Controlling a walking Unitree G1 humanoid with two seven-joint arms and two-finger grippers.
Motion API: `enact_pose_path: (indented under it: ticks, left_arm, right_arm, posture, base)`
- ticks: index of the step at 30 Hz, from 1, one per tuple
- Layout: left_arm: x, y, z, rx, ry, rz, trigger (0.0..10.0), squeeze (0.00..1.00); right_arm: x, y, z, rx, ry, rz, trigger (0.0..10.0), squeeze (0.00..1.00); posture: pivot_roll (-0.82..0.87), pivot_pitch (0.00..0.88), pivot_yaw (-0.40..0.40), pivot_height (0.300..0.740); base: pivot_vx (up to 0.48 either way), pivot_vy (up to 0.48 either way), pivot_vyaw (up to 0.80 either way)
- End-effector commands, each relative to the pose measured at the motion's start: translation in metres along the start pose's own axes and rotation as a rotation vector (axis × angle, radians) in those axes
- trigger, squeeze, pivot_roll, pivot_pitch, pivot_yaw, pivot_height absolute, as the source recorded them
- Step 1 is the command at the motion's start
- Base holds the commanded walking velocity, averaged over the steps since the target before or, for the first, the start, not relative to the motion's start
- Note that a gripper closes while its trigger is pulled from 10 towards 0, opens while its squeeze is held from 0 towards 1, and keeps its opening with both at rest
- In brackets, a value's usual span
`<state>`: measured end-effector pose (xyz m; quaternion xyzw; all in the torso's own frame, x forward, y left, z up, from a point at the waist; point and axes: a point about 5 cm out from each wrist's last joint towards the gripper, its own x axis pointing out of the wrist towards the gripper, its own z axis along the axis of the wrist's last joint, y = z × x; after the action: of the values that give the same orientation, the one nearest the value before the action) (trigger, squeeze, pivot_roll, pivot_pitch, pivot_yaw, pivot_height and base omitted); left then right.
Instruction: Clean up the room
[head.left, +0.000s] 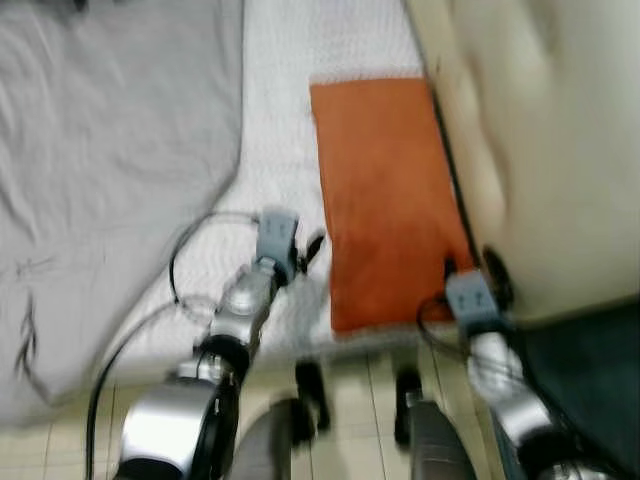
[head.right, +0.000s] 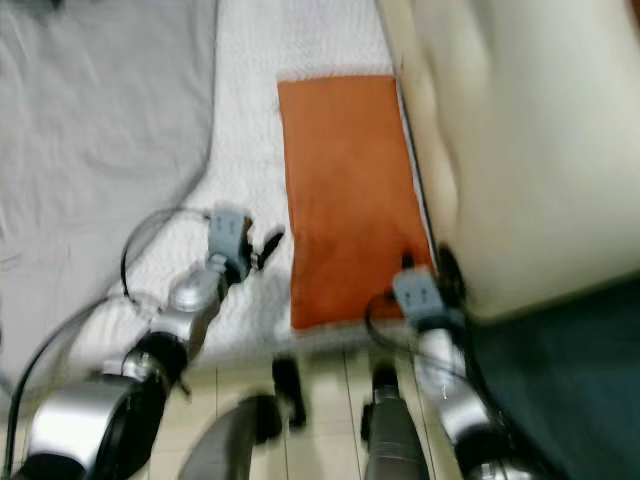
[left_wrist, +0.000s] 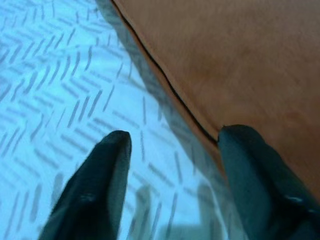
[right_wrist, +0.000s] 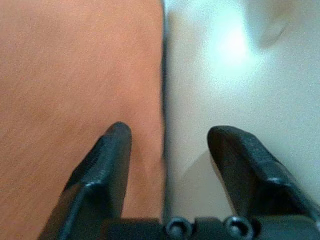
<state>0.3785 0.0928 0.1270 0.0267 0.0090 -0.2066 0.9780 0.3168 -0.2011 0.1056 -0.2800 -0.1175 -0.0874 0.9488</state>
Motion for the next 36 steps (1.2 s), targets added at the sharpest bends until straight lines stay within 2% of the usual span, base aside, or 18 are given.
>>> enact_pose_path:
  ticks: [1, 2, 3, 4, 5, 6, 8, 9, 11, 12, 16, 20, 21, 22, 26, 32, 35, 36]
  left_arm:
    - [-0.016, 0.009, -0.012, 0.030, -0.037, -0.027, 10.0, 1.00]
    - [-0.022, 0.011, -0.016, 0.043, -0.050, -0.040, 10.0, 1.00]
    - [-0.029, 0.015, -0.023, 0.061, -0.045, -0.041, 10.0, 1.00]
    - [-0.034, 0.016, -0.027, 0.071, -0.039, -0.039, 10.0, 1.00]
    - [-0.042, 0.021, -0.032, 0.072, -0.039, -0.016, 10.0, 1.00]
    - [-0.042, 0.021, -0.032, 0.072, -0.039, -0.016, 10.0, 1.00]
    - [-0.054, 0.026, -0.041, 0.094, -0.026, 0.021, 10.0, 1.00]
    - [-0.074, 0.029, -0.048, 0.092, -0.034, 0.100, 10.0, 1.00]
    - [-0.085, 0.026, -0.050, 0.072, -0.044, 0.144, 10.0, 1.00]
    - [-0.085, 0.026, -0.050, 0.072, -0.044, 0.144, 10.0, 1.00]
    - [-0.101, 0.011, -0.051, 0.022, -0.063, 0.187, 10.0, 1.00]
    - [-0.106, 0.008, -0.058, -0.025, -0.038, 0.223, 10.0, 1.00]
    - [-0.108, 0.010, -0.065, -0.034, -0.018, 0.250, 10.0, 1.00]
    - [-0.105, 0.014, -0.069, -0.042, -0.012, 0.254, 10.0, 0.00]
    - [-0.096, 0.018, -0.067, -0.085, 0.011, 0.246, 10.0, 0.00]
    - [-0.092, 0.011, -0.059, -0.071, 0.010, 0.204, 10.0, 0.00]
    - [-0.089, 0.009, -0.057, -0.036, 0.011, 0.178, 10.0, 0.00]
    - [-0.088, 0.010, -0.058, -0.056, 0.019, 0.187, 10.0, 0.00]
  right_arm:
    - [-0.006, -0.025, 0.011, 0.192, -0.012, -0.097, 10.0, 1.00]
    - [-0.014, -0.024, 0.012, 0.278, 0.017, -0.087, 10.0, 1.00]
    - [-0.022, -0.022, 0.010, 0.353, 0.051, -0.078, 10.0, 1.00]
    - [-0.027, -0.020, 0.008, 0.389, 0.071, -0.072, 10.0, 1.00]
    - [-0.034, -0.017, 0.006, 0.446, 0.099, -0.065, 10.0, 1.00]
    - [-0.034, -0.017, 0.006, 0.446, 0.099, -0.065, 10.0, 1.00]
    - [-0.044, -0.011, 0.004, 0.504, 0.120, -0.033, 10.0, 1.00]
    - [-0.062, -0.003, 0.005, 0.567, 0.135, 0.032, 10.0, 1.00]
    - [-0.069, -0.001, 0.000, 0.604, 0.160, 0.053, 10.0, 1.00]
    - [-0.069, -0.001, 0.000, 0.604, 0.160, 0.053, 10.0, 1.00]
    - [-0.074, -0.007, -0.008, 0.675, 0.223, 0.067, 10.0, 1.00]
    - [-0.075, -0.005, -0.015, 0.686, 0.264, 0.091, 10.0, 1.00]
    - [-0.076, -0.003, -0.019, 0.681, 0.291, 0.100, 10.0, 0.00]
    - [-0.075, 0.001, -0.024, 0.675, 0.320, 0.108, 10.0, 0.00]
    - [-0.067, 0.010, -0.027, 0.665, 0.335, 0.153, 10.0, 0.00]
    - [-0.059, 0.013, -0.027, 0.663, 0.332, 0.184, 10.0, 0.00]
    - [-0.057, 0.014, -0.027, 0.657, 0.334, 0.192, 10.0, 0.00]
    - [-0.056, 0.015, -0.027, 0.653, 0.325, 0.192, 10.0, 0.00]
  posture:
    - [-0.15, 0.280, 0.085, 0.740]
    - [-0.15, 0.280, 0.085, 0.740]
    - [-0.14, 0.236, 0.085, 0.740]
    - [-0.14, 0.236, 0.085, 0.740]
    - [-0.12, 0.176, 0.079, 0.740]
    - [-0.12, 0.176, 0.079, 0.740]
    - [-0.10, 0.133, 0.076, 0.740]
    - [-0.08, 0.069, 0.066, 0.740]
    - [-0.06, 0.033, 0.059, 0.740]
    - [-0.06, 0.033, 0.059, 0.740]
    - [-0.05, 0.000, 0.048, 0.740]
    - [-0.04, 0.000, 0.047, 0.740]
    - [-0.04, 0.000, 0.049, 0.740]
    - [-0.05, 0.000, 0.046, 0.740]
    - [-0.06, 0.000, 0.047, 0.740]
    - [-0.06, 0.000, 0.049, 0.740]
    - [-0.06, 0.000, 0.049, 0.740]
    - [-0.06, 0.000, 0.051, 0.740]
  base:
    - [0.000, 0.000, 0.00]
    - [0.000, 0.000, 0.00]
    - [0.000, 0.000, 0.00]
    - [0.000, 0.000, 0.00]
    - [0.000, 0.000, 0.00]
    - [0.000, 0.000, 0.00]
    - [0.000, 0.000, 0.00]
    - [0.000, 0.000, 0.00]
    - [0.000, 0.000, 0.00]
    - [0.000, 0.000, 0.00]
    - [0.000, 0.000, 0.00]
    - [0.000, 0.000, 0.00]
    - [0.000, 0.000, 0.00]
    - [0.000, 0.000, 0.00]
    - [0.000, 0.000, 0.00]
    - [0.000, 0.480, 0.00]
    - [0.000, 0.480, 0.00]
    - [0.000, 0.480, 0.00]
